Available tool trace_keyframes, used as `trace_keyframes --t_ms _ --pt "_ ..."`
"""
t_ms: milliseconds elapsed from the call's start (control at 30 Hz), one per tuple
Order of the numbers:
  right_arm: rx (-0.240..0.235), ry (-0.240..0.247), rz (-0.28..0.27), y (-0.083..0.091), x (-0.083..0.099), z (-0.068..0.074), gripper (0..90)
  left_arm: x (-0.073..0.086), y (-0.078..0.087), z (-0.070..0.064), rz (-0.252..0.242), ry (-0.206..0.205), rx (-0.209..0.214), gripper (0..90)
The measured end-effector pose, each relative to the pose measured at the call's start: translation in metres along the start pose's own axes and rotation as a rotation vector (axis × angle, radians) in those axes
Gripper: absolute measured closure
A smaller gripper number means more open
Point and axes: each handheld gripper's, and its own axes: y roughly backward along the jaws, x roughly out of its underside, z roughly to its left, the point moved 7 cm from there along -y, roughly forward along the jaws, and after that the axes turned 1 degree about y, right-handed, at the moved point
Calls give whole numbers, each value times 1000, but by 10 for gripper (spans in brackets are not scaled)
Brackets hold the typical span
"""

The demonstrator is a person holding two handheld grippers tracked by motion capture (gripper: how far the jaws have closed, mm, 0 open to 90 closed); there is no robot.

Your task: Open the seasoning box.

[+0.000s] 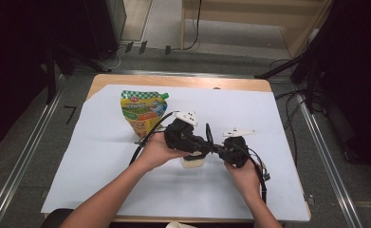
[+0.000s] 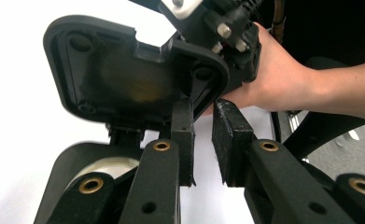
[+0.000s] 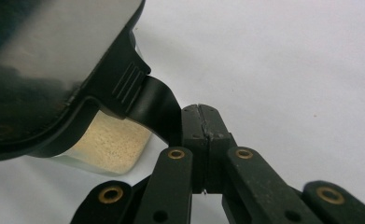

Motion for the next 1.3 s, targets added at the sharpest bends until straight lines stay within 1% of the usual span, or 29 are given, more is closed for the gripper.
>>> trace_keyframes --t_ms 67,133,200,267,333,467,500,533,567,600,633,667,700,733,767,833,867,933,967,1000,1033,1067,1100,1133,1167,1200,1233,1267,1300 --pt "3 0 1 0 0 0 900 -4 -4 1 18 -8 11 793" --pt "3 -2 2 0 0 0 900 -6 -7 2 19 -9 17 793" --pt "-1 0 1 0 1 0 900 -6 -8 3 16 -1 27 793" --pt "-6 8 2 0 1 0 900 -5 -7 4 7 18 42 793" --pt "-7 10 2 0 1 0 900 -5 -6 5 9 15 44 792" --pt "-20 18 -9 4 1 2 900 -2 0 4 12 18 34 744" --pt "-30 14 -12 10 3 4 900 -1 2 5 17 18 25 740" --pt "-30 14 -12 10 3 4 900 1 4 6 25 13 17 740" --pt "-36 17 -20 13 4 5 893 2 6 7 23 18 8 735" --pt "-51 12 -26 21 6 8 882 5 12 8 20 25 -1 727" --pt "-57 12 -28 25 8 11 882 6 15 9 12 26 -4 721" --pt "-57 12 -28 25 8 11 882 6 15 9 12 26 -4 713" --pt "-60 18 -31 28 9 12 881 7 17 10 9 30 -8 713" --pt "-64 20 -37 32 10 15 871 9 21 10 0 30 -19 708" --pt "-75 21 -47 37 12 20 840 11 26 11 -3 35 -32 704" --pt "-96 25 -51 40 14 26 808 12 28 12 -8 36 -36 705" --pt "-96 25 -51 40 14 26 808 13 31 12 -14 41 -39 705" --pt "-125 30 -50 44 16 35 779 16 36 13 -17 44 -46 706" --pt "-131 46 -59 46 16 39 773 17 37 13 -25 45 -52 707" --pt "-143 66 -63 48 17 48 752 18 39 14 -28 46 -54 710" --pt "-148 75 -68 48 17 51 740 19 44 16 -40 49 -68 709" --pt "-148 75 -68 48 17 51 740 19 44 16 -40 49 -68 706" --pt "-164 88 -70 48 16 58 718 20 49 18 -56 45 -83 702" --pt "-164 88 -70 48 16 58 718 20 49 18 -56 45 -83 702" --pt "-174 92 -76 48 15 62 700 21 52 19 -68 39 -81 702" --pt "-199 101 -79 47 14 70 671 23 57 21 -74 49 -90 691" --pt "-206 119 -81 47 14 74 658 23 57 21 -74 49 -90 686" --pt "-206 119 -81 47 14 74 658 24 59 22 -72 53 -92 686" --pt "-224 155 -88 45 13 82 616 25 61 24 -65 56 -98 652"
